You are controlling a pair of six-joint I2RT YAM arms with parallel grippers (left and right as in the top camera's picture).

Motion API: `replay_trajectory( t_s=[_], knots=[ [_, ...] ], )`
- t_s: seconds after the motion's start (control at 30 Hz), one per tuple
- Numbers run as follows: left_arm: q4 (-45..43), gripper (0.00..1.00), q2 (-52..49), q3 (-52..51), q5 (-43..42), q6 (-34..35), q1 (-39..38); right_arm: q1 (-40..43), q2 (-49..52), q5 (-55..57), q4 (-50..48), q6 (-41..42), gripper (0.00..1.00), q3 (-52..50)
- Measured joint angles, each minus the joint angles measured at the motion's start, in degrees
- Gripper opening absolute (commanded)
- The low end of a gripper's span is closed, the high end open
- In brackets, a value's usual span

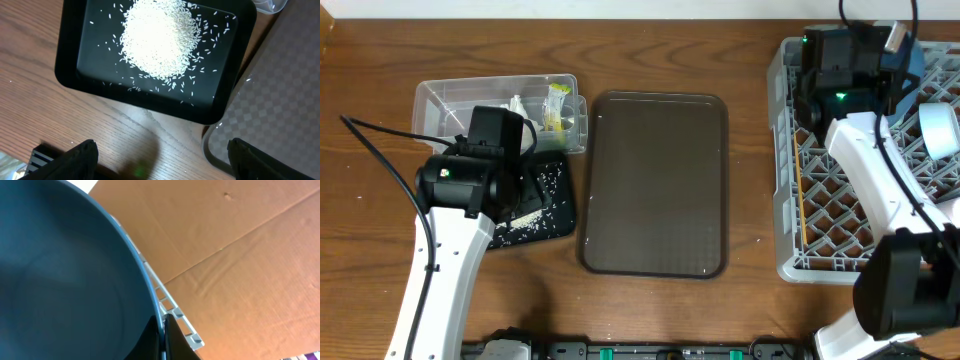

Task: Sort waste into correct bins and load items into the dishwasher rack
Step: 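Lift the teal plate with the right gripper over the rack, then lower the teal plate upright into the rack slots and release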

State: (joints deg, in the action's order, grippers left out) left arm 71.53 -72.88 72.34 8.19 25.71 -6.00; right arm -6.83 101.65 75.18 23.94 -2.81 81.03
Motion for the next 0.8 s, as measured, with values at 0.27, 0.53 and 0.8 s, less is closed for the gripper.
replay_trajectory(
  t_s=[0.27, 0.53, 0.8],
  knots=[
    [0.00, 0.86, 0.00, 0.00, 0.00, 0.00, 0.00, -3.41, 1.11, -1.51, 0.63, 0.04, 0.01, 0.02],
    [0.00, 0.86, 0.00, 0.00, 0.00, 0.00, 0.00, -4.96, 1.29, -1.88, 1.33, 0.04, 0.01, 0.07],
    [0.02, 0.86, 0.00, 0.00, 0.00, 0.00, 0.00, -8.37, 1.49, -6.86, 11.78, 0.37, 0.31, 0.79]
  ],
)
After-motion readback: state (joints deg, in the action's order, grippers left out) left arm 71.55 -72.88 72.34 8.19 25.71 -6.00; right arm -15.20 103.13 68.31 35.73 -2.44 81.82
